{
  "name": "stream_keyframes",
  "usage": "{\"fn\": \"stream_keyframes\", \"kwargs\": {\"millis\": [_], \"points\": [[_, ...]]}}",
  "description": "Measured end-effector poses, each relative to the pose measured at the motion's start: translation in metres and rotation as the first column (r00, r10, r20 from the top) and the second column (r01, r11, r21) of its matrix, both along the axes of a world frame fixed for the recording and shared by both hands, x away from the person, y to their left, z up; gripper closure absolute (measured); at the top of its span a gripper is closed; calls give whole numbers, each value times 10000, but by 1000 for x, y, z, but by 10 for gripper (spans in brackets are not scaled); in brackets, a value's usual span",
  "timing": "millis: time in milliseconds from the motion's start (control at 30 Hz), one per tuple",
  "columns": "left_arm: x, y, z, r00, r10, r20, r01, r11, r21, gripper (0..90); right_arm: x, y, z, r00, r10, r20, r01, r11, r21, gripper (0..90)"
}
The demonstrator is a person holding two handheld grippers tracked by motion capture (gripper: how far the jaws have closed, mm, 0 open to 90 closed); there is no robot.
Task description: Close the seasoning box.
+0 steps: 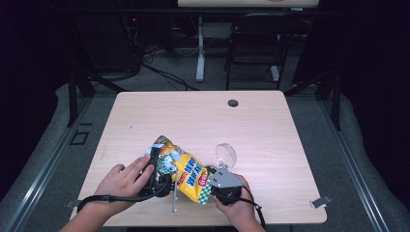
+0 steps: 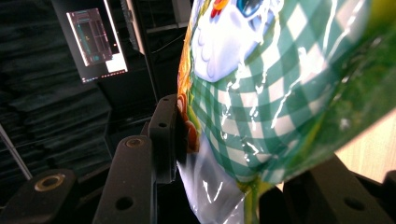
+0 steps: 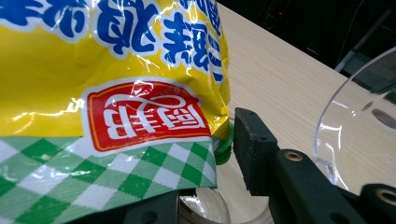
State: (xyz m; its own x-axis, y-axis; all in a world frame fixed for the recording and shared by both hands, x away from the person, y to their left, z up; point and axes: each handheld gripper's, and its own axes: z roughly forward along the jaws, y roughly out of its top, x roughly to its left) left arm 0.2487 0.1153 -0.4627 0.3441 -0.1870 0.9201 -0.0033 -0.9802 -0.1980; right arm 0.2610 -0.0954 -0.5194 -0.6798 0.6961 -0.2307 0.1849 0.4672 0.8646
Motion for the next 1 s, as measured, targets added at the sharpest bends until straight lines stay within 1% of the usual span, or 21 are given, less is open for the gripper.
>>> {"fn": "stream_keyframes", "kwargs": {"millis": [200,267,300,467,1000], "points": [[1,-1,3,10000,-61,25,61,9998,166,589,0,0,0,10000,17,87,-17,10000,8,708],[1,-2,3,9999,-86,58,84,9997,208,589,0,0,1,10000,16,80,-16,10000,-43,708],[1,-3,3,9999,-133,74,131,9994,315,589,0,-1,1,10000,16,75,-16,10000,-57,707],[1,-4,4,9998,-170,99,166,9989,448,590,0,-1,0,10000,12,56,-11,10000,-87,708],[1,-6,5,9997,-212,149,202,9978,626,591,0,-1,1,10000,24,21,-24,9999,-101,708]]}}
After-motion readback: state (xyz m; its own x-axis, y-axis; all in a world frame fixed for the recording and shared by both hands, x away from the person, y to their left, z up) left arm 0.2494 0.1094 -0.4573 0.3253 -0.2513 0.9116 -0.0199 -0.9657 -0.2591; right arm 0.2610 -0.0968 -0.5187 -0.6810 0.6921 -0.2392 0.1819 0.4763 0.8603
